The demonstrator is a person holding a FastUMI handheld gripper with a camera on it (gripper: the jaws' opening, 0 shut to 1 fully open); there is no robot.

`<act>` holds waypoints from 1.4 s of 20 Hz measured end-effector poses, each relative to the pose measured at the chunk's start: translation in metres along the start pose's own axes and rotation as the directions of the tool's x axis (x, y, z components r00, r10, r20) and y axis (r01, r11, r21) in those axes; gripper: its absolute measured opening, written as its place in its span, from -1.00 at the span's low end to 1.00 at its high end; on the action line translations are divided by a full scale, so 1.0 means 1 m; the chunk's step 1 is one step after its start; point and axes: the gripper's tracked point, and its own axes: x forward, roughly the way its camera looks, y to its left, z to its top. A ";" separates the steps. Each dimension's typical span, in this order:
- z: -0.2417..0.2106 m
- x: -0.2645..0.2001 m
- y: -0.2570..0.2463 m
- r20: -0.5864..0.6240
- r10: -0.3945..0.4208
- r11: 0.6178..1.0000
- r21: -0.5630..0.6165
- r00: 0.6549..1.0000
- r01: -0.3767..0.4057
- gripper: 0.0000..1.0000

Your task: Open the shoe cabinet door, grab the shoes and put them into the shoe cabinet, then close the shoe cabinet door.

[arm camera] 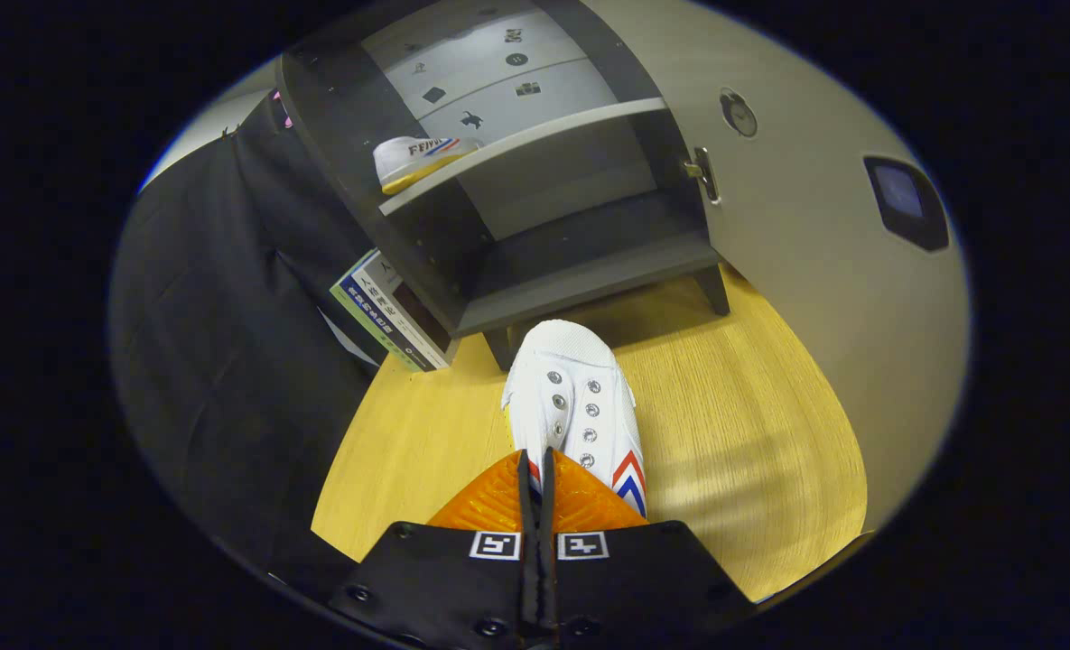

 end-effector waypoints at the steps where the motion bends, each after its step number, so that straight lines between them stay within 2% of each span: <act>1: 0.010 -0.001 0.004 0.017 0.007 1.000 -0.007 1.000 -0.007 -0.98; 12: 0.128 -0.006 0.049 0.189 0.091 0.995 -0.055 0.978 -0.082 -0.98; 24: 0.263 0.010 0.080 0.363 0.111 0.994 -0.045 0.925 -0.102 -0.98; 28: 0.297 0.031 0.081 0.387 0.101 0.995 -0.031 0.917 -0.096 -0.99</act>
